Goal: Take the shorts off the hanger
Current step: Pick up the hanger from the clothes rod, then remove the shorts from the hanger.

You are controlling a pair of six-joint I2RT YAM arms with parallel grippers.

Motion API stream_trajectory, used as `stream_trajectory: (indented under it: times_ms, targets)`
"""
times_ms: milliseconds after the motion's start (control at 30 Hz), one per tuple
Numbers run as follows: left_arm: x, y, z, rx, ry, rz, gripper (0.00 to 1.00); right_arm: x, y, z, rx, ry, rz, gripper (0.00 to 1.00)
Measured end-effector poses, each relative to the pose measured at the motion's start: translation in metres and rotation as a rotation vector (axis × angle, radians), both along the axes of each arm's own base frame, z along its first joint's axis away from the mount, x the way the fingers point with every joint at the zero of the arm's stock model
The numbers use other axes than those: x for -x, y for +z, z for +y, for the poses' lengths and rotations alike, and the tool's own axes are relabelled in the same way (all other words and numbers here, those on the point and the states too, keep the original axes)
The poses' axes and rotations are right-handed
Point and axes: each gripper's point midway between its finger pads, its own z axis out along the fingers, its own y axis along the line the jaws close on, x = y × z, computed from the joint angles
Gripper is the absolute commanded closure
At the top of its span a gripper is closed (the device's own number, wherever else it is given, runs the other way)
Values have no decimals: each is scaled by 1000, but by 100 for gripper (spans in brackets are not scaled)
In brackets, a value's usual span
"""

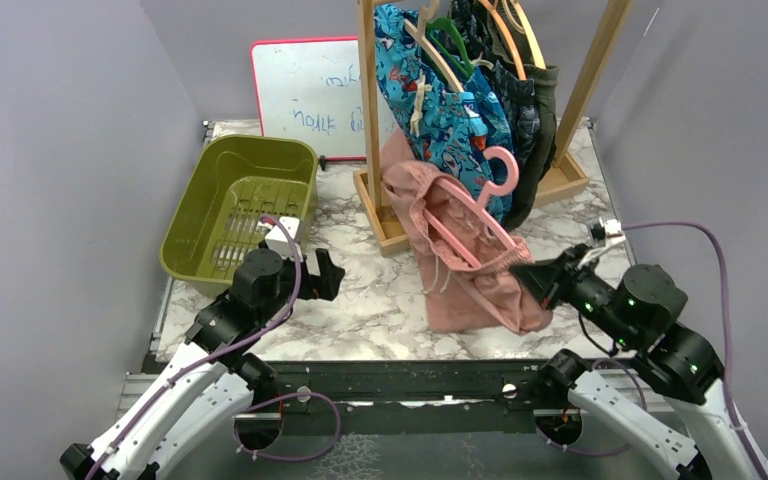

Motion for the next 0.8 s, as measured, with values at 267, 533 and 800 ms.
stream_trajectory:
  times_ms: [267, 533, 800]
  targets:
    - [-4, 9, 14, 18, 91, -35, 1, 61, 19, -28, -66, 64, 28, 99]
    - [2, 37, 34, 96, 177, -141, 1, 83, 12, 15, -71, 355, 69, 99]
    - [20, 79, 54, 222, 210, -310, 1, 39, -61, 66, 45, 444, 250, 99]
